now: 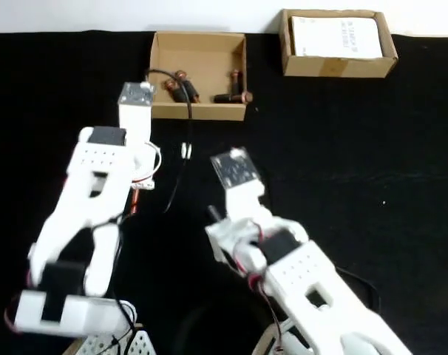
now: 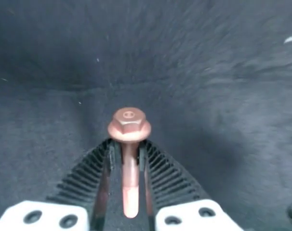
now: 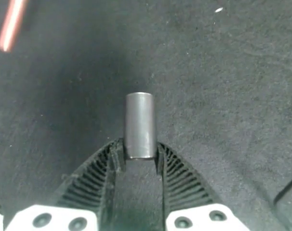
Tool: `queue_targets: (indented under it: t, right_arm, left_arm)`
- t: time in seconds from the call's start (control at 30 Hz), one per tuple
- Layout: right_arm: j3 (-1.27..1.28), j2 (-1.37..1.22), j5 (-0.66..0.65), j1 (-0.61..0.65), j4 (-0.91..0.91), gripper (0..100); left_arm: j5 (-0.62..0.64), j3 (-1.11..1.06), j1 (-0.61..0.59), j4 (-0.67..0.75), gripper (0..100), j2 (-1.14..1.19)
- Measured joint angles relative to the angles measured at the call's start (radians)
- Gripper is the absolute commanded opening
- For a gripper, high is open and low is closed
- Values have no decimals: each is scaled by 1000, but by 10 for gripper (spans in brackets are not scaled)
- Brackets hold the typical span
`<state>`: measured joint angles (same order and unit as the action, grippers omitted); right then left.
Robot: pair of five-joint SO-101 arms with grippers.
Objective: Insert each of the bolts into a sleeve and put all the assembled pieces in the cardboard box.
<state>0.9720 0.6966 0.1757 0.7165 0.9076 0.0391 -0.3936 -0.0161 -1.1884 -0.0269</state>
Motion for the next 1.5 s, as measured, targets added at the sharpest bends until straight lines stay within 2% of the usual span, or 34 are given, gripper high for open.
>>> queue_targets:
  t: [0.23, 0.43, 0.53, 0.7, 0.77, 0.97, 1.17, 1.33, 1.5]
  right_arm:
    - [-140, -292, 0, -135, -58, 9]
    - [-158, -488, 0, -204, -58, 13]
    - [-169, -549, -8, -207, -58, 39]
    - [-189, -585, -40, -207, -52, 178]
    - [-216, -585, -40, -209, -21, 205]
    - [-345, -591, -40, -209, 94, 206]
    - [-394, -598, -40, -209, 107, 206]
    - [-413, -695, -40, -209, 140, 206]
    - [-517, -836, -95, -209, 184, 205]
  left_arm:
    - [0, 0, -12, 89, 9, 180]
    - [-2, 3, -21, 129, 9, 262]
    - [0, 11, -28, 132, 9, 272]
    - [0, 12, -25, 132, 9, 273]
    - [0, 12, -25, 132, 9, 273]
    - [0, 12, -25, 132, 9, 273]
    - [0, 12, -25, 132, 9, 273]
    - [0, 12, -25, 132, 9, 273]
    - [0, 12, -25, 132, 9, 273]
